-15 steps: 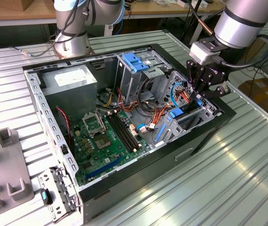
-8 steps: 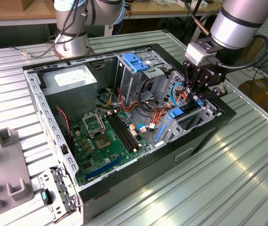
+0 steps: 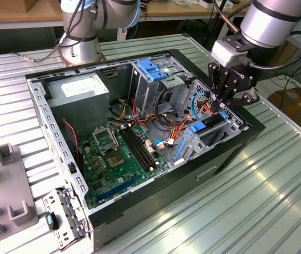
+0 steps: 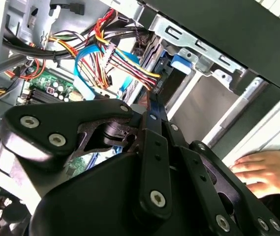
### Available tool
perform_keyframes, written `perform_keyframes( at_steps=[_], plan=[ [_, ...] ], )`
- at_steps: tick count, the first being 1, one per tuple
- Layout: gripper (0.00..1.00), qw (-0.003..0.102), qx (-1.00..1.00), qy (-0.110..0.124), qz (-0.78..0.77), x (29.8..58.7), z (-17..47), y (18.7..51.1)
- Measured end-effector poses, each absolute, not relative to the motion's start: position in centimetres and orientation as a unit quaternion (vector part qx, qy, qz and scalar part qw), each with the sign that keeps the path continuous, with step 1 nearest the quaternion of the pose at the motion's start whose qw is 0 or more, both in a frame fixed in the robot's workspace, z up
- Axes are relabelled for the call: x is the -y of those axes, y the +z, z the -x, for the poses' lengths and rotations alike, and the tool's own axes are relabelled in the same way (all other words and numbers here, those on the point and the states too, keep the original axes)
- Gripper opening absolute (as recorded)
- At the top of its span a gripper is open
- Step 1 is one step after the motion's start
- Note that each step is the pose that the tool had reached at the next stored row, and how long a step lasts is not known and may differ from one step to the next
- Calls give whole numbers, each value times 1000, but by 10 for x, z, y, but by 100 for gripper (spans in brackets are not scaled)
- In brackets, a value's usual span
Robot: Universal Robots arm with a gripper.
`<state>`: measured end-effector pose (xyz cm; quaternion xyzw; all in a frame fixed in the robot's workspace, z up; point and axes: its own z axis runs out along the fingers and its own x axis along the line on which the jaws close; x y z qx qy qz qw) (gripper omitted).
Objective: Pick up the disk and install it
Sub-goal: 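Insert the second disk wire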
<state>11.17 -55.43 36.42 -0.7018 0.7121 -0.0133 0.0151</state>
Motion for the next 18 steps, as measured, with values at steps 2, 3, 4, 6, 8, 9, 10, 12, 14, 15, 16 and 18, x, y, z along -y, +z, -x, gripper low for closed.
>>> perform_keyframes(
  at_steps=[2, 3, 4, 6, 8, 9, 10, 12, 14, 15, 16, 18],
  plan=[
    [11, 15, -712, -13, 702, 554, -112, 369],
    [11, 15, -712, -13, 702, 554, -111, 369],
    [11, 15, -711, -13, 703, 555, -110, 369],
    [11, 15, -710, -13, 704, 555, -105, 369],
    [11, 15, -709, -13, 704, 555, -100, 369],
    [11, 15, -709, -13, 705, 555, -98, 370],
    [11, 16, -709, -14, 705, 555, -97, 372],
    [11, 16, -709, -14, 705, 555, -97, 376],
    [11, 17, -709, -15, 705, 554, -97, 383],
    [11, 17, -709, -15, 705, 554, -97, 387],
    [11, 17, -709, -15, 705, 553, -97, 388],
    [11, 17, -709, -15, 705, 550, -97, 389]
  ],
)
